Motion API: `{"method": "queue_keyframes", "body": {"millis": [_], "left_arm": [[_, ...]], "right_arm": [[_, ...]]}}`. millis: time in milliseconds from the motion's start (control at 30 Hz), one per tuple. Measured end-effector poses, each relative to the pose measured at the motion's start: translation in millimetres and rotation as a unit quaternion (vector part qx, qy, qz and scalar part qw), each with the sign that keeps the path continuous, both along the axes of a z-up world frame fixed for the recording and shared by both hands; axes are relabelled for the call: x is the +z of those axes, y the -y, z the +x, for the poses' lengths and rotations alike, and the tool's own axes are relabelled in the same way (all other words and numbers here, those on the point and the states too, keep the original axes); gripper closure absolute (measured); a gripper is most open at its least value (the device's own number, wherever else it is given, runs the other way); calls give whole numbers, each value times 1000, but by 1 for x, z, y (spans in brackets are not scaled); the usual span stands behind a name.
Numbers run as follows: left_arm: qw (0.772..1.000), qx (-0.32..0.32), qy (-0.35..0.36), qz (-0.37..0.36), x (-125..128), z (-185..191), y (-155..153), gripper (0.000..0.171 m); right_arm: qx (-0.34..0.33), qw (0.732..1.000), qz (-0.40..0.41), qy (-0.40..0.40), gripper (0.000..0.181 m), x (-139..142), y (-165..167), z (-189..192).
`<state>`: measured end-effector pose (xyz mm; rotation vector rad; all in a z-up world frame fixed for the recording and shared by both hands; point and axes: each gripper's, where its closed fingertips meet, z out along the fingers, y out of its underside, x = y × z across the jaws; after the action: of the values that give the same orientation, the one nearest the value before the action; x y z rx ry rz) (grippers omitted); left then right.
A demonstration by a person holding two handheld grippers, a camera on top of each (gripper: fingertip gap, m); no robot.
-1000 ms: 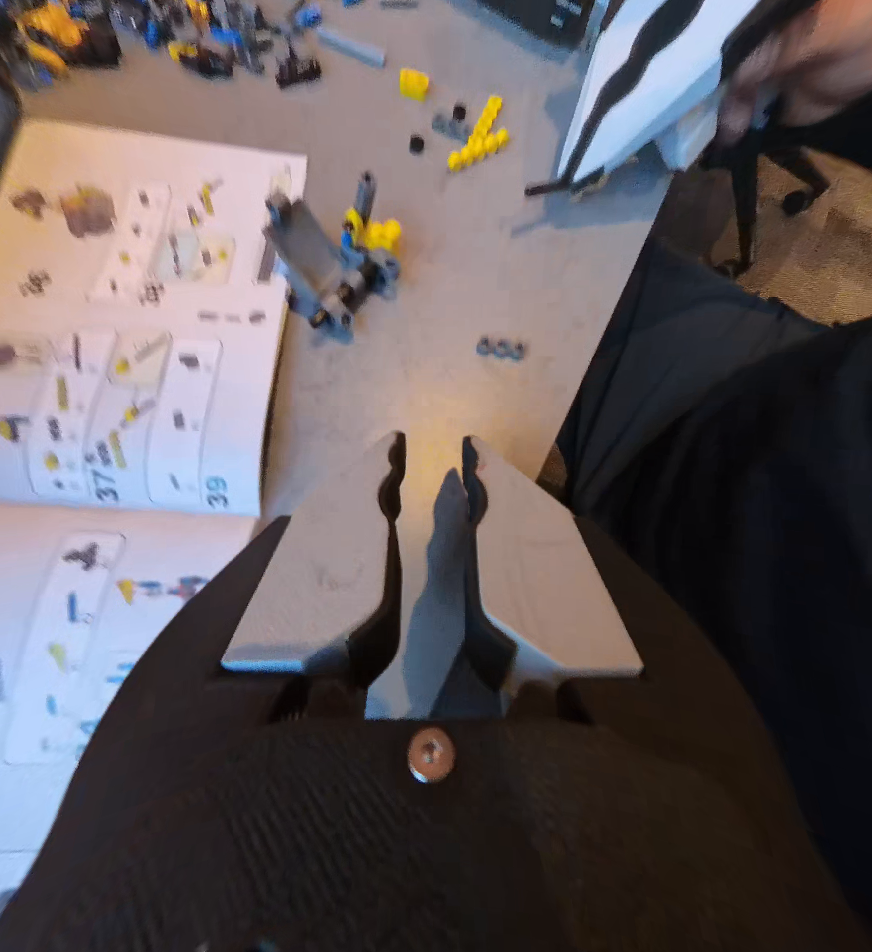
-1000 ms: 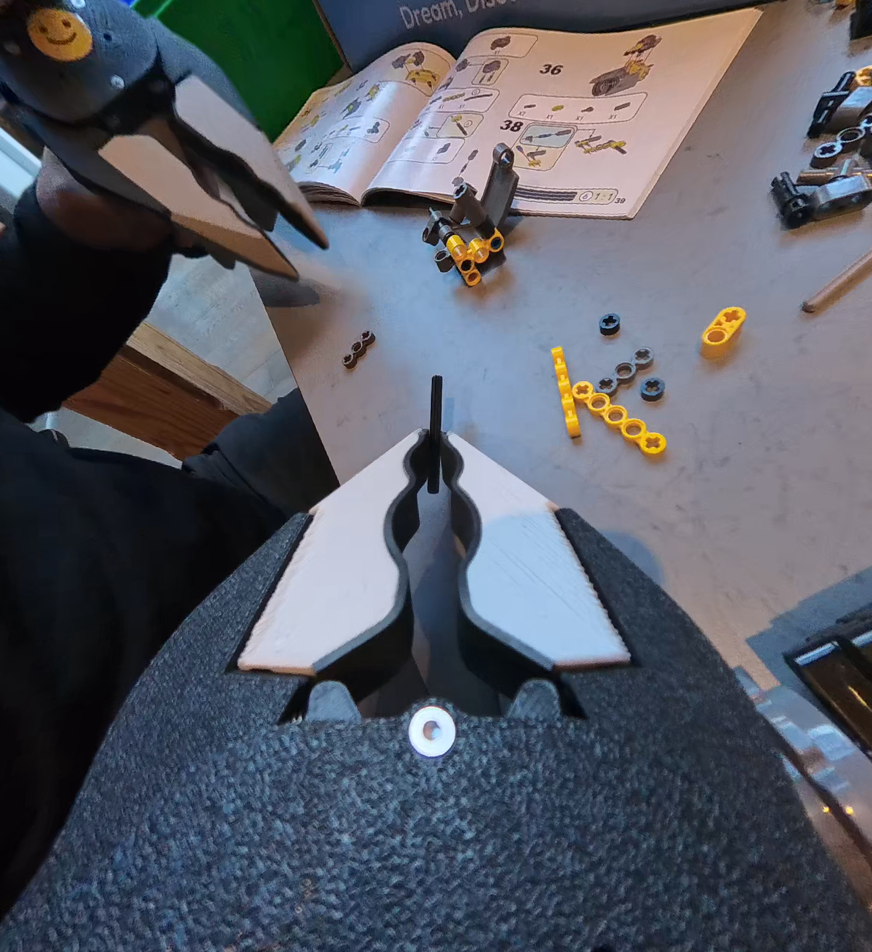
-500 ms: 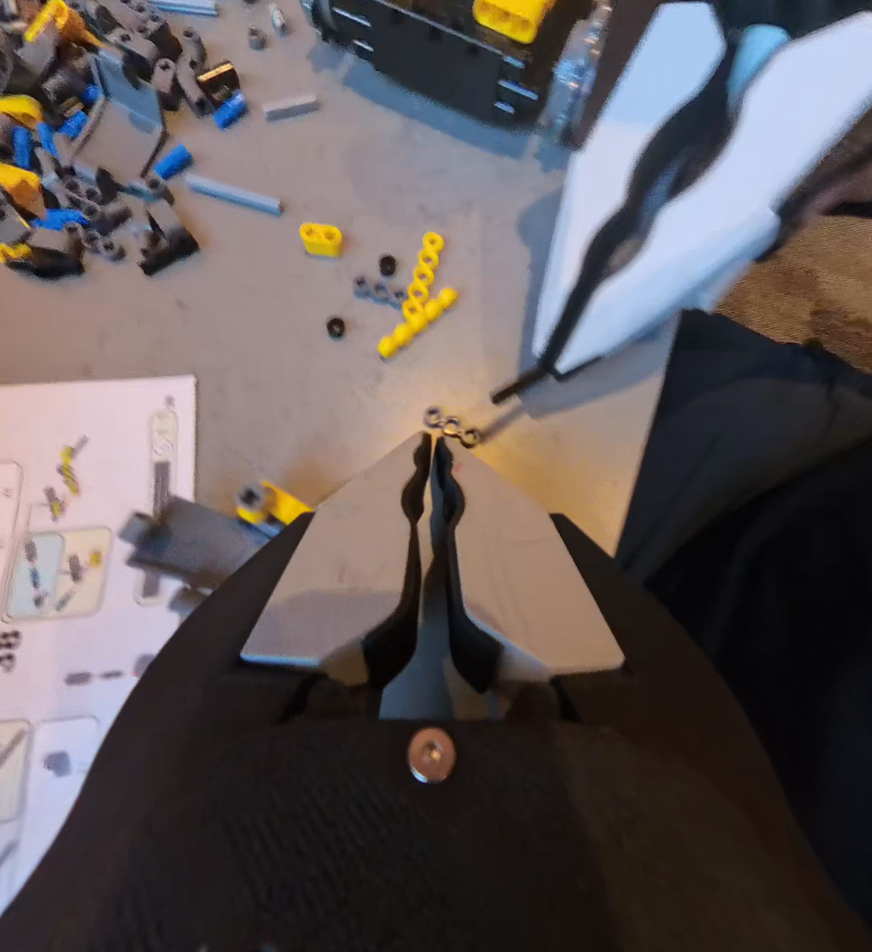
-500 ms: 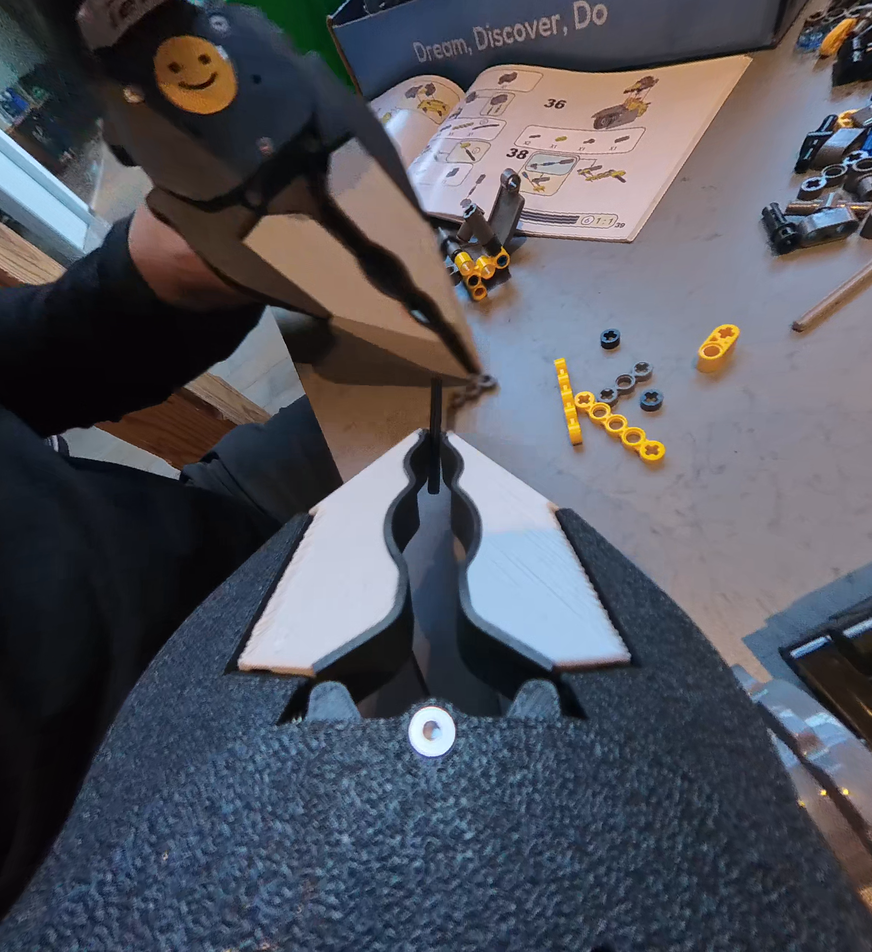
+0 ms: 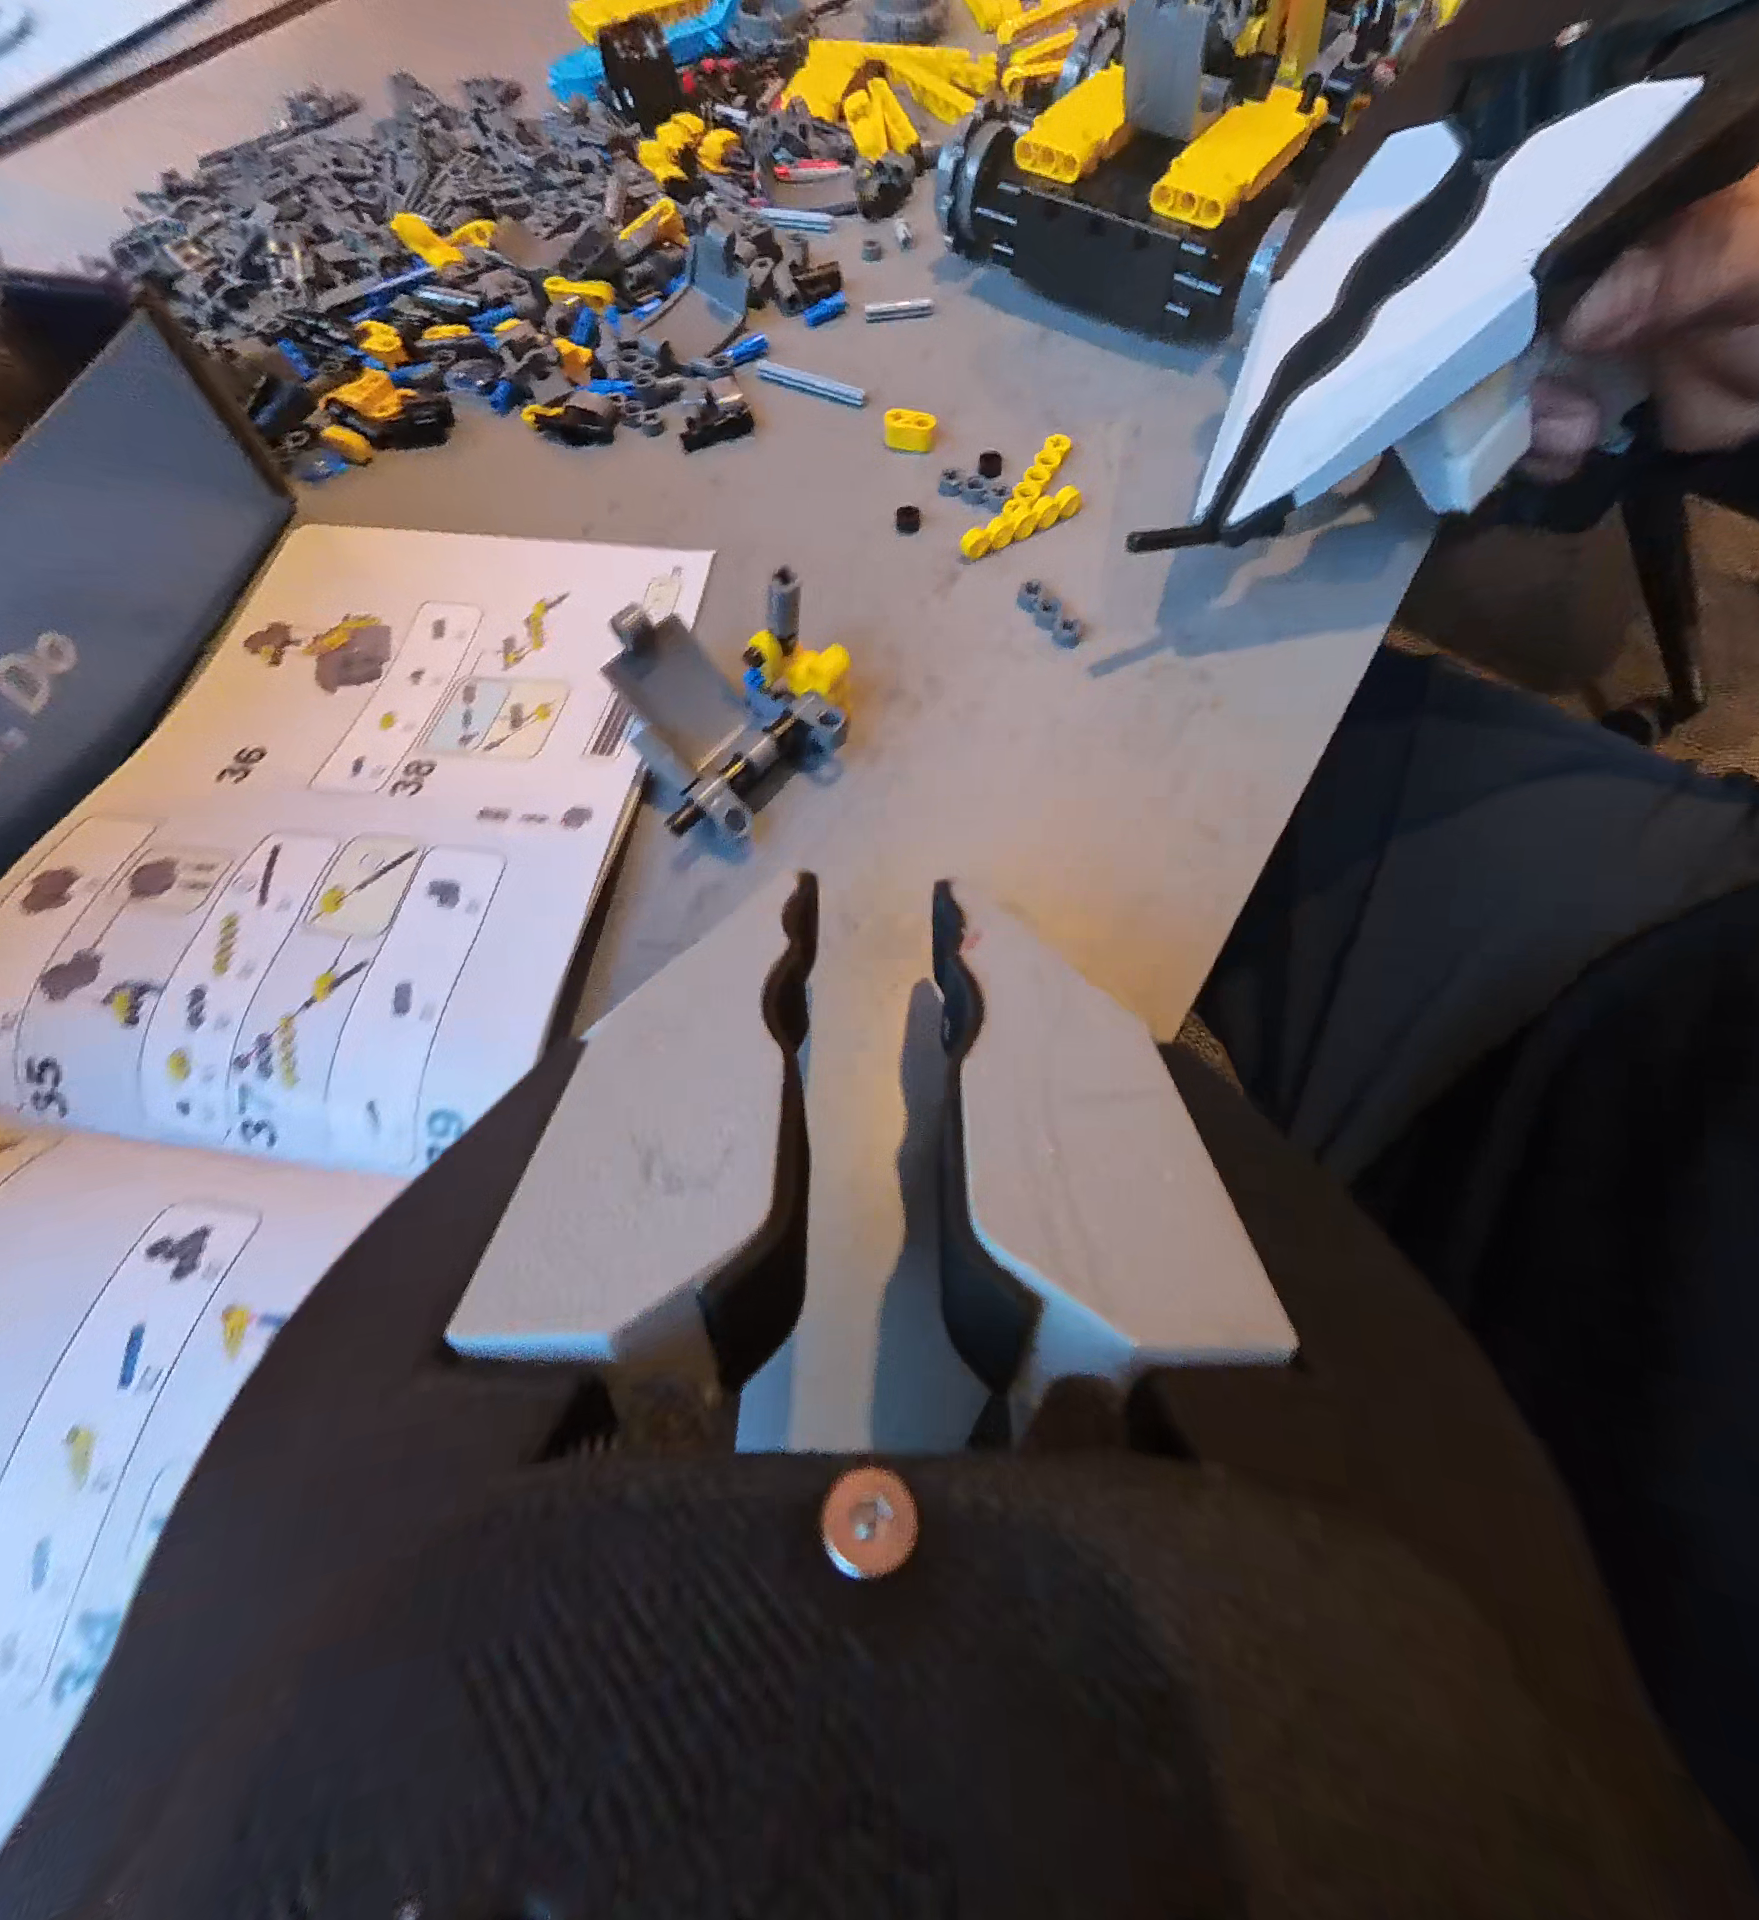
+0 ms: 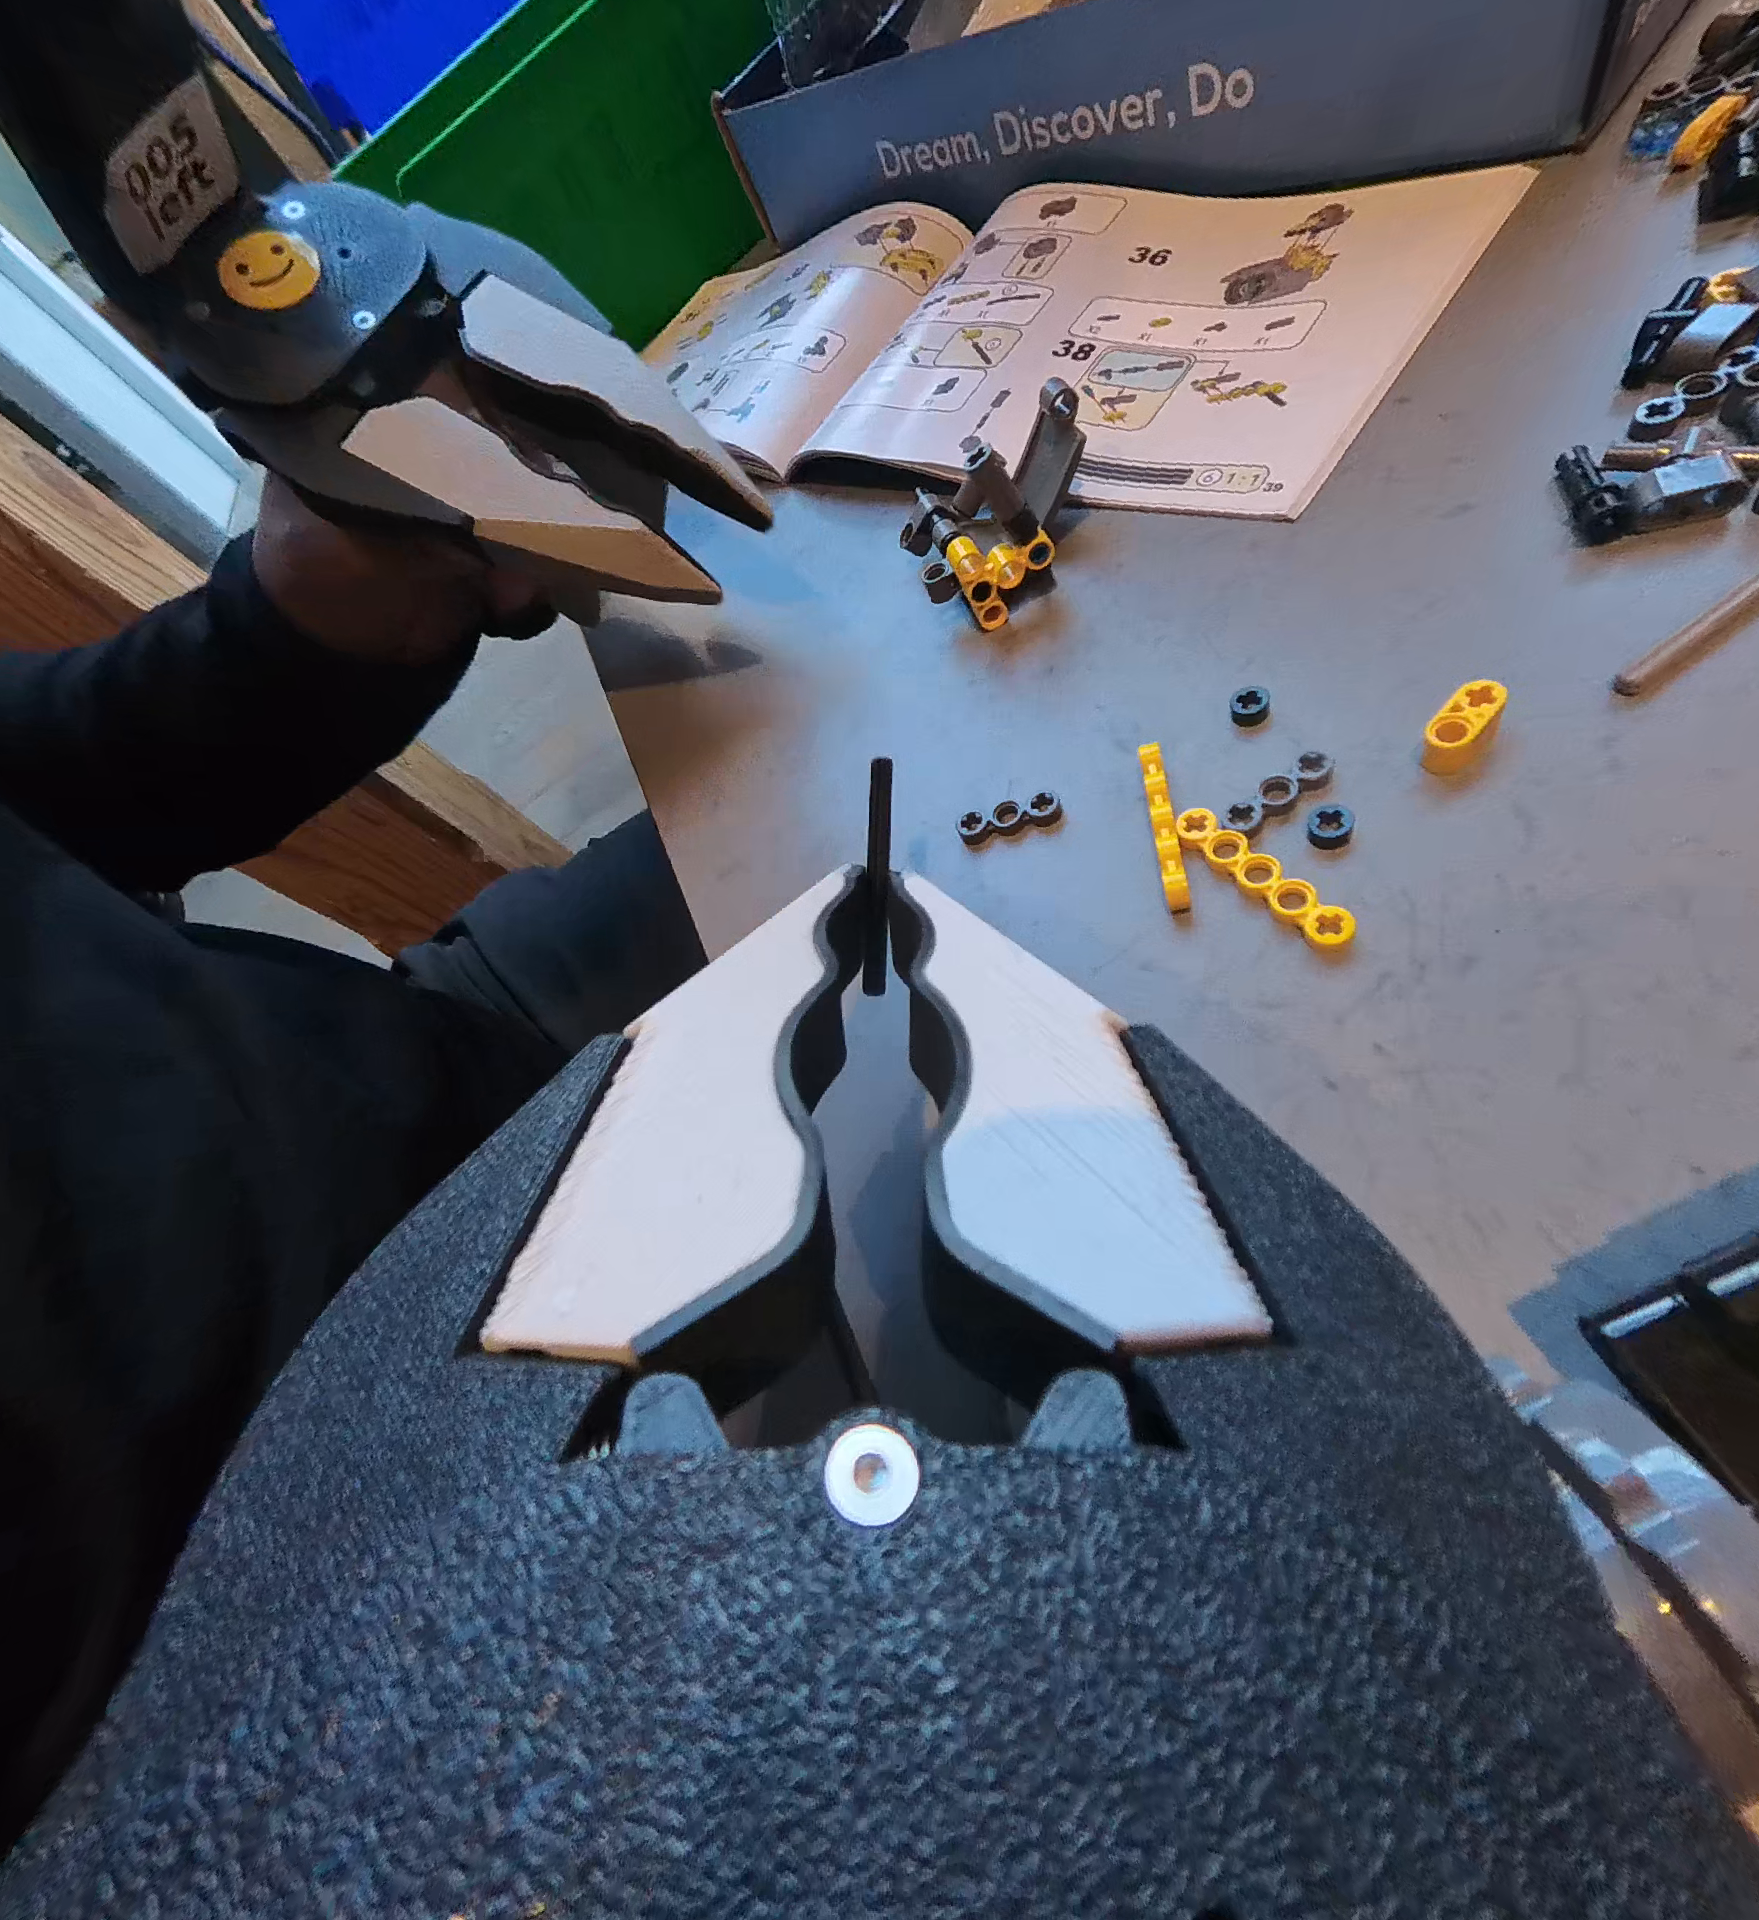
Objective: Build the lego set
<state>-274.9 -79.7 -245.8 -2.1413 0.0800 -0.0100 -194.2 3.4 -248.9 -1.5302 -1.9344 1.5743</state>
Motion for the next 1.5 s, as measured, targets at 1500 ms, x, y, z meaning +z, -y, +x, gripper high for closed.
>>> {"method": "queue_keyframes", "body": {"millis": [1500], "left_arm": [[980,-147,125,-39,-14,28,25,144]], "right_arm": [[75,973,119,-186,165,46,13,-7]]}}
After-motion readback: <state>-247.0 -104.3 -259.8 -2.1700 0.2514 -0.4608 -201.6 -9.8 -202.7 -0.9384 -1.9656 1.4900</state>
